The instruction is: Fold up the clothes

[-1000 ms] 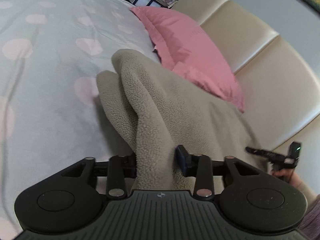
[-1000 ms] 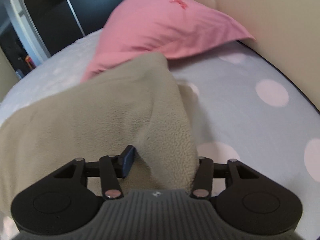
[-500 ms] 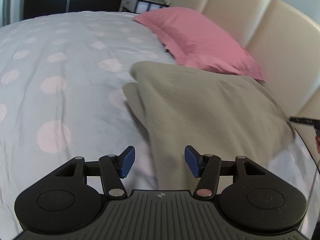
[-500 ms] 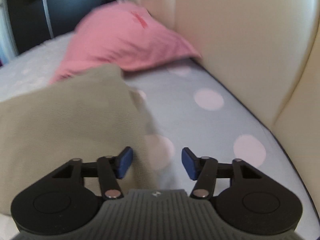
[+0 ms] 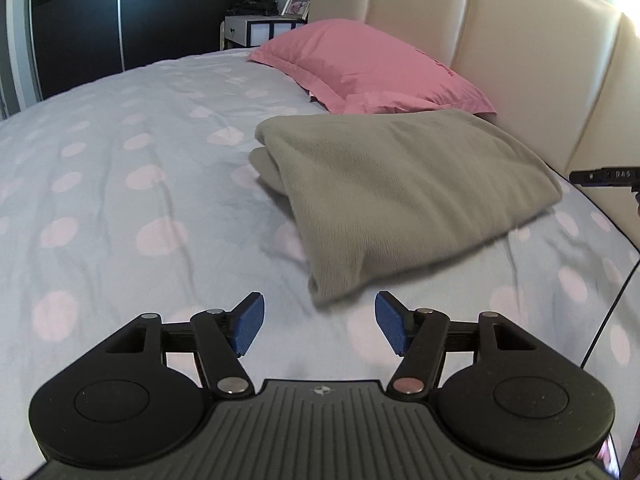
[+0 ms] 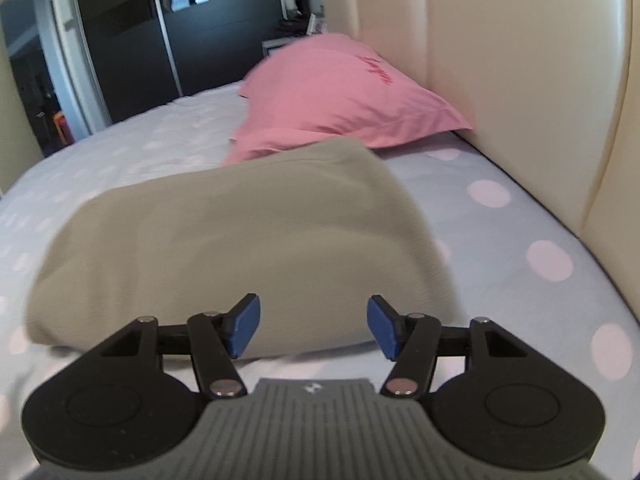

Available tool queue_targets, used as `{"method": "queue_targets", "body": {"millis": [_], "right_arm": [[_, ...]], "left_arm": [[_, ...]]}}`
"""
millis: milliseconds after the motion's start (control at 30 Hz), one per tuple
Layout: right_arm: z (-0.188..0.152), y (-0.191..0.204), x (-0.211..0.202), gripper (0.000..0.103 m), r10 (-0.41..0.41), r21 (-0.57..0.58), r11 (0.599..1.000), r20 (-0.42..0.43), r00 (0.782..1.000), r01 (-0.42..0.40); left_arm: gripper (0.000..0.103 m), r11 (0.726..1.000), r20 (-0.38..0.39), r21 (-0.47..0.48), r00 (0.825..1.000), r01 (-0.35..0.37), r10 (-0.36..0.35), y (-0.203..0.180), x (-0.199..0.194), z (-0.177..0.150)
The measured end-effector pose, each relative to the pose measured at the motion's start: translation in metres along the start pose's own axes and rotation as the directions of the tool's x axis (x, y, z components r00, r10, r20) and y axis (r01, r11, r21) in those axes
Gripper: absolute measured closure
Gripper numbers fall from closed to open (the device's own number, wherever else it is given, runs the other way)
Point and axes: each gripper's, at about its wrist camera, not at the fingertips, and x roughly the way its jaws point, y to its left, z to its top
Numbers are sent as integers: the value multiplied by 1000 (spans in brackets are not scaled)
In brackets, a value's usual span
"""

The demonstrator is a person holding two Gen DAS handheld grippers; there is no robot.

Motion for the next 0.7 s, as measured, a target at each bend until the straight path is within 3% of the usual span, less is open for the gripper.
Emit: {"method": "queue_targets", "body": {"millis": [133, 233, 400, 600, 700], "right_arm": [[-20, 42, -36, 40, 116, 63, 991, 28, 993, -118], [-34, 82, -68, 34, 157, 56, 985, 59, 986, -161], [-56, 144, -120, 24, 126, 18, 992, 112, 986, -129], [-87, 200, -174, 20, -15, 12, 1000, 151, 988, 14], [-105, 219, -198, 13, -39, -2, 999, 177, 983, 40]], "left_arm": [[42, 1000, -2, 4, 1000, -28, 28, -1, -41, -23], [38, 998, 14, 9, 998, -57, 56, -1, -75, -37], [30, 994, 61, 20, 992, -109, 107, -5, -131, -56], [28, 988, 124, 31, 982, -150, 145, -22, -176, -69], [28, 990, 142, 23, 981, -139, 134, -34, -189, -74]]}}
